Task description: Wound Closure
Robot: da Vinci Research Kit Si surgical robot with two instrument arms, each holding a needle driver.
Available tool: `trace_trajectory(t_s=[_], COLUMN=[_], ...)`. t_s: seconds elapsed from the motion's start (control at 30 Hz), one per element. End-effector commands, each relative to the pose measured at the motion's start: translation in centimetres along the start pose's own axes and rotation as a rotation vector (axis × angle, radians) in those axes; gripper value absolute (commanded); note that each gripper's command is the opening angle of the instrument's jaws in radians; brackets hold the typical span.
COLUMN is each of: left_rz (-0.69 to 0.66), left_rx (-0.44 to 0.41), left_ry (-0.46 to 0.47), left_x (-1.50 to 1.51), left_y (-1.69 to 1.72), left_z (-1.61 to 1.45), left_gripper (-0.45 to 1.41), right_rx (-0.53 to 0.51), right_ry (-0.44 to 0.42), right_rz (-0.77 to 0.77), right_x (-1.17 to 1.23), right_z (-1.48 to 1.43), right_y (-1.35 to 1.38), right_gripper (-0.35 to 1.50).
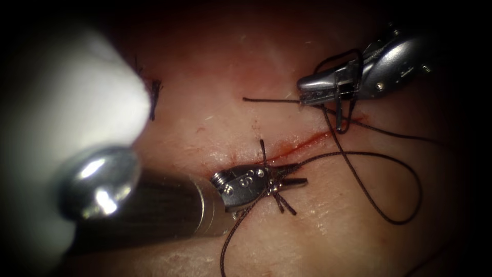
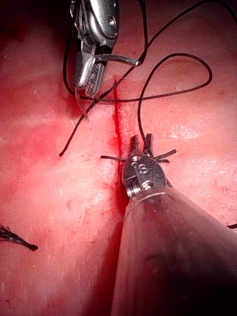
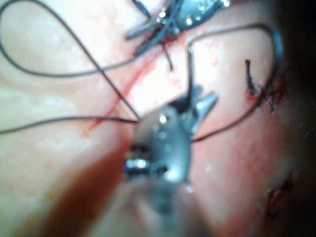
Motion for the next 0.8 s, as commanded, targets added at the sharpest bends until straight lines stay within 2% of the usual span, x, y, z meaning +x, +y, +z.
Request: trace_trajectory(t_s=[0.03,0.3,0.43,0.63,0.8], left_rz=[-0.005,-0.010,-0.014,-0.032,-0.038], left_rx=[-0.001,0.005,0.016,0.012,0.012], left_ry=[-0.001,0.001,0.005,0.007,0.007], left_x=[-0.08,-0.01,0.05,0.01,-0.05], left_y=[0.05,0.06,0.01,-0.04,-0.06], left_z=[0.07,0.16,0.30,0.50,0.54], left_gripper=[0.22,0.22,0.21,0.21,0.21], right_rx=[0.001,0.018,0.032,0.062,0.074], right_ry=[0.005,0.017,0.094,0.155,0.178], right_rz=[0.000,-0.005,-0.015,-0.018,0.003], right_x=[-0.02,-0.06,-0.02,-0.02,-0.06], right_z=[0.11,0.14,0.18,0.24,0.26], right_y=[-0.04,-0.08,-0.12,-0.23,-0.29], right_gripper=[-0.35,-0.35,-0.35,-0.35,-0.35])
